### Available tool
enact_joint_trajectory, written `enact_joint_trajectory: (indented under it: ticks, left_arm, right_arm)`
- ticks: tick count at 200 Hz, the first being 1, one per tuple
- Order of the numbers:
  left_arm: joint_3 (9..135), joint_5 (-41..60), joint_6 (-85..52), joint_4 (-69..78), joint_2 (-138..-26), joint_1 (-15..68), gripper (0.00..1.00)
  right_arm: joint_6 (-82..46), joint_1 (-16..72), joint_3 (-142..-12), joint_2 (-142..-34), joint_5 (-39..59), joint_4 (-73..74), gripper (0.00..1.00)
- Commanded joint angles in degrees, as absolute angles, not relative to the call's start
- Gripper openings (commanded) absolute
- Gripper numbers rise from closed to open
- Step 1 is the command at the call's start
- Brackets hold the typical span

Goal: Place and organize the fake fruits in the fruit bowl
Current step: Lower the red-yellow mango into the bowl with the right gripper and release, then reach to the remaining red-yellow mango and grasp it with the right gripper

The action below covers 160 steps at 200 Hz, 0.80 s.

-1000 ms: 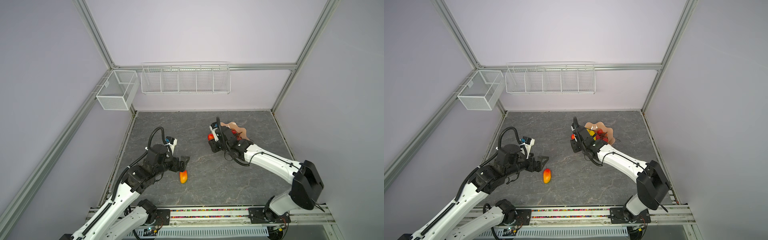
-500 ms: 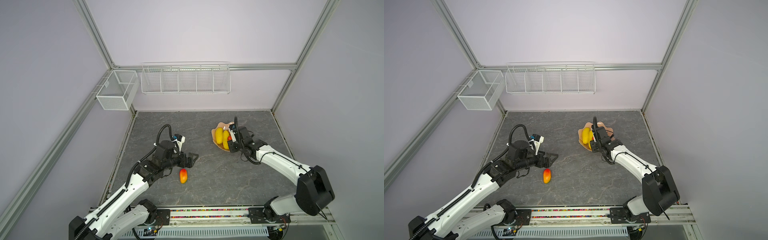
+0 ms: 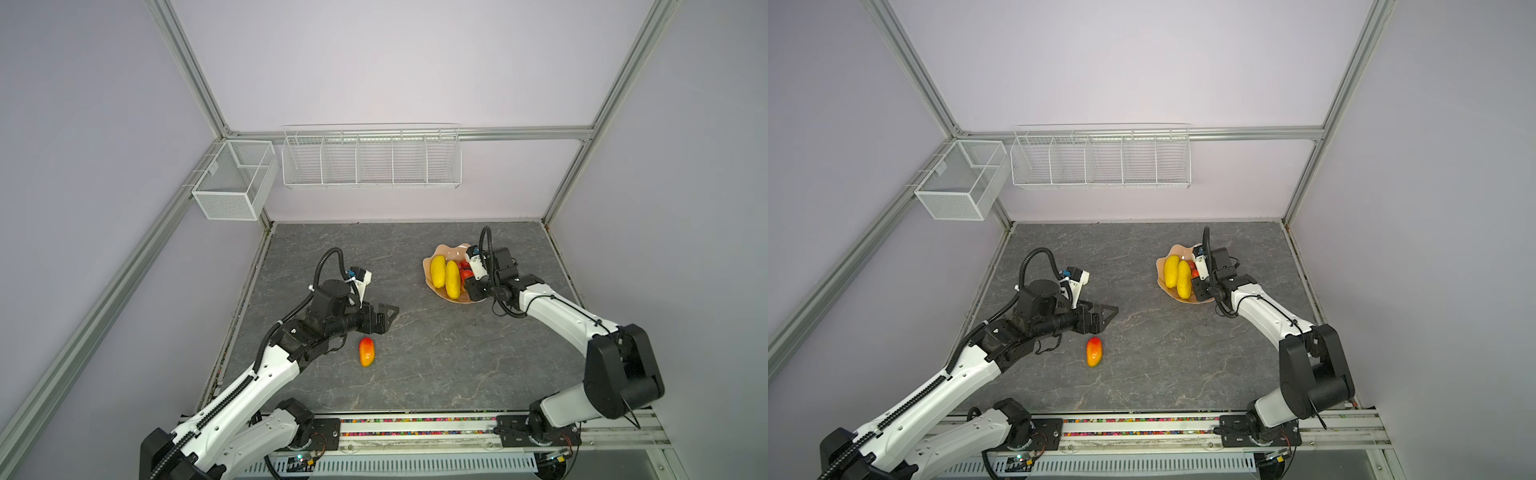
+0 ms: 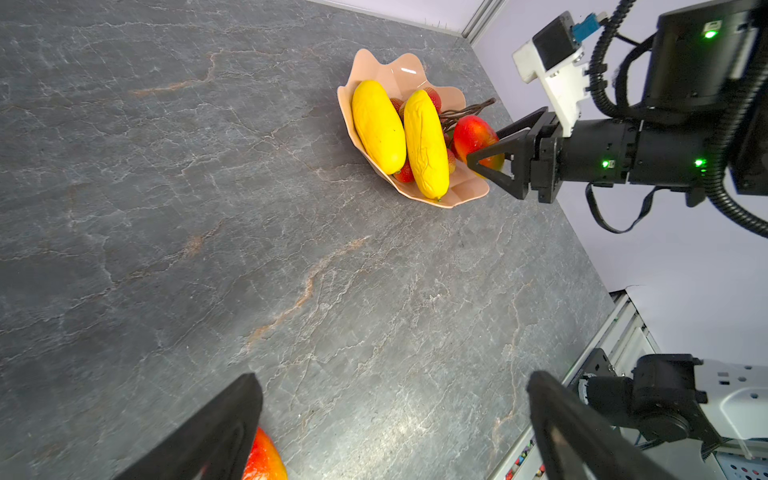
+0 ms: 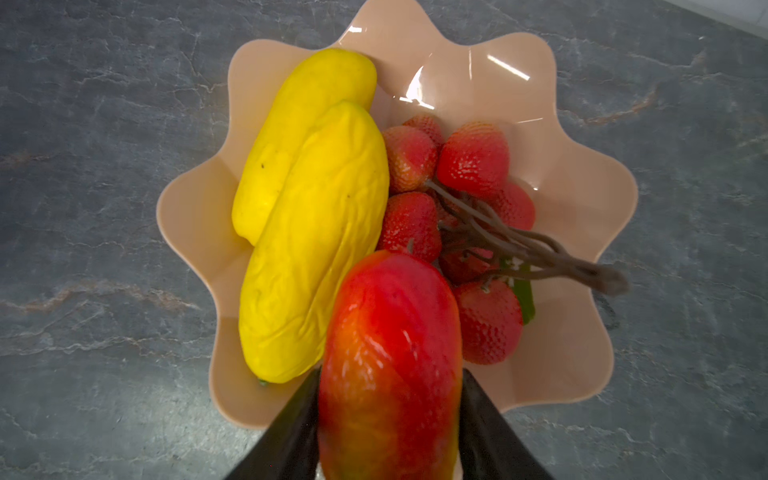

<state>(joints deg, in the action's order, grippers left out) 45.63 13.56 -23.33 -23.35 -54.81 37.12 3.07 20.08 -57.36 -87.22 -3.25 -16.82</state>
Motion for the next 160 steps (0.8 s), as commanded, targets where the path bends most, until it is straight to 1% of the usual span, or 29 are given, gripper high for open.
enact_joint_trajectory:
  ticks: [1,27,46,52,77,90,117,140,160]
  left_arm:
    - [45.6,13.7,-23.2,-23.0,-54.7,36.8,0.99]
    - [45.9,13.4,-23.0,-23.8,-54.2,36.8,0.99]
    - [46.2,12.9,-22.7,-24.5,-54.0,36.8,0.99]
    - [46.5,12.6,-22.5,-24.9,-54.1,36.8,0.99]
    - [47.9,11.3,-21.8,-28.1,-54.0,36.8,0.99]
    - [48.8,10.0,-21.7,-30.8,-53.3,36.8,0.99]
    - [52.1,5.4,-22.1,-39.7,-51.0,36.7,0.99]
    - [55.5,3.2,-23.1,-48.6,-50.3,36.2,0.99]
    - [57.4,1.6,-25.5,-55.2,-50.1,35.4,0.99]
  right_arm:
    - [4.3,20.1,-56.4,-88.6,-1.4,-13.6,0.54]
    - [4.3,20.1,-56.6,-88.9,-2.7,-13.6,0.58]
    - [4.1,20.1,-56.4,-88.1,-3.4,-13.5,0.71]
    - [3.9,20.1,-56.3,-87.7,-3.9,-13.3,0.73]
    - [2.9,20.7,-56.4,-84.5,-5.2,-12.9,0.74]
    - [2.3,22.1,-56.3,-81.7,-6.0,-12.5,0.80]
    - [1.8,27.8,-57.0,-78.0,-4.8,-13.0,0.92]
    - [0.6,34.5,-57.0,-78.7,0.4,-12.3,1.00]
    - [-4.0,40.7,-56.9,-81.9,5.8,-8.9,0.94]
